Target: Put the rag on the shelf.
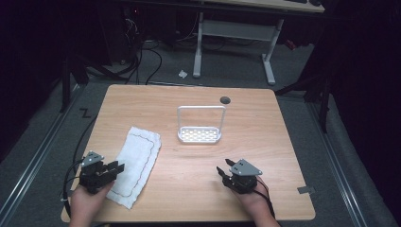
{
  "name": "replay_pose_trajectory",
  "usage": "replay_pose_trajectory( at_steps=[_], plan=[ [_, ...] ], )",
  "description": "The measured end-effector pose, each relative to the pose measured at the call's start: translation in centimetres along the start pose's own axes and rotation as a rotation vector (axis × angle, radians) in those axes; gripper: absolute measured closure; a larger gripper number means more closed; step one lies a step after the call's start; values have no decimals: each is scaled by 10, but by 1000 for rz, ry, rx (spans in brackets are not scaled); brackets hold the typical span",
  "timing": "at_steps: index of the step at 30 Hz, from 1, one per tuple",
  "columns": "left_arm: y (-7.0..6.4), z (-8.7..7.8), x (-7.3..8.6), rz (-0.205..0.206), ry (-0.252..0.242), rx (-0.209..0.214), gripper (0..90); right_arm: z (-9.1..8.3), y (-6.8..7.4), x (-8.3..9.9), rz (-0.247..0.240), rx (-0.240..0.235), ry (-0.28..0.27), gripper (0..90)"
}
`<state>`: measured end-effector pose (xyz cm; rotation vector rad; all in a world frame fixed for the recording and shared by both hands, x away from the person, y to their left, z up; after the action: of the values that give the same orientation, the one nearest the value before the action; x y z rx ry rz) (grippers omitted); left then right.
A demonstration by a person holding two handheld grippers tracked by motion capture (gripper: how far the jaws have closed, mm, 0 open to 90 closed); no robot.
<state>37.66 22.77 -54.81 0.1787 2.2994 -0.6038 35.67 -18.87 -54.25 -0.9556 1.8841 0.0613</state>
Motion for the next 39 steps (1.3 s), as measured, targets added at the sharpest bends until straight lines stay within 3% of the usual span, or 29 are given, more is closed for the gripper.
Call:
replay_pose_trajectory(
  at_steps=[5, 13, 16, 17, 18, 20, 23, 27, 30, 35, 39],
  plan=[
    [8, -4, 3, -43, -5, 18, 645, 0, 4, 1, -34, -7, 19, 536],
    [8, -3, 7, -37, 7, 31, 617, 2, 0, -2, 31, -26, -1, 533],
    [2, 1, 10, -6, 43, 26, 644, 4, 1, -2, 25, -32, 3, 533],
    [0, 4, 11, 8, 63, 18, 758, 4, 2, -2, 23, -34, 5, 532],
    [-2, 8, 14, 35, 92, 2, 758, 4, 2, -2, 23, -34, 5, 532],
    [-7, 15, 20, 93, 137, -42, 900, 2, 1, -2, 26, -33, -3, 533],
    [-12, 17, 20, 124, 147, -66, 900, 0, -1, -2, 38, -29, -12, 533],
    [-30, 19, 28, 136, 175, -4, 900, 0, -4, -1, 55, -31, -15, 533],
    [-50, 22, 35, 193, 200, 21, 900, 1, -3, -1, 56, -33, -10, 533],
    [-76, 30, 42, 241, 223, 75, 900, 1, -2, -1, 55, -36, -11, 533],
    [-97, 37, 48, 245, 250, 152, 900, 1, -3, 0, 55, -38, -10, 533]
  ],
)
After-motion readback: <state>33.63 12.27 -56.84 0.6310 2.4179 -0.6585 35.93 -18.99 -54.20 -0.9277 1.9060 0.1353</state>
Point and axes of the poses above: each handheld gripper's, and its own axes: z roughly forward along the jaws, x roughly out of its underside, y roughly to its left, the point moved 6 cm from there along z, roughly forward along the jaws, and after that the axes turned 13 degrees about -z, right-handed, at the moved point
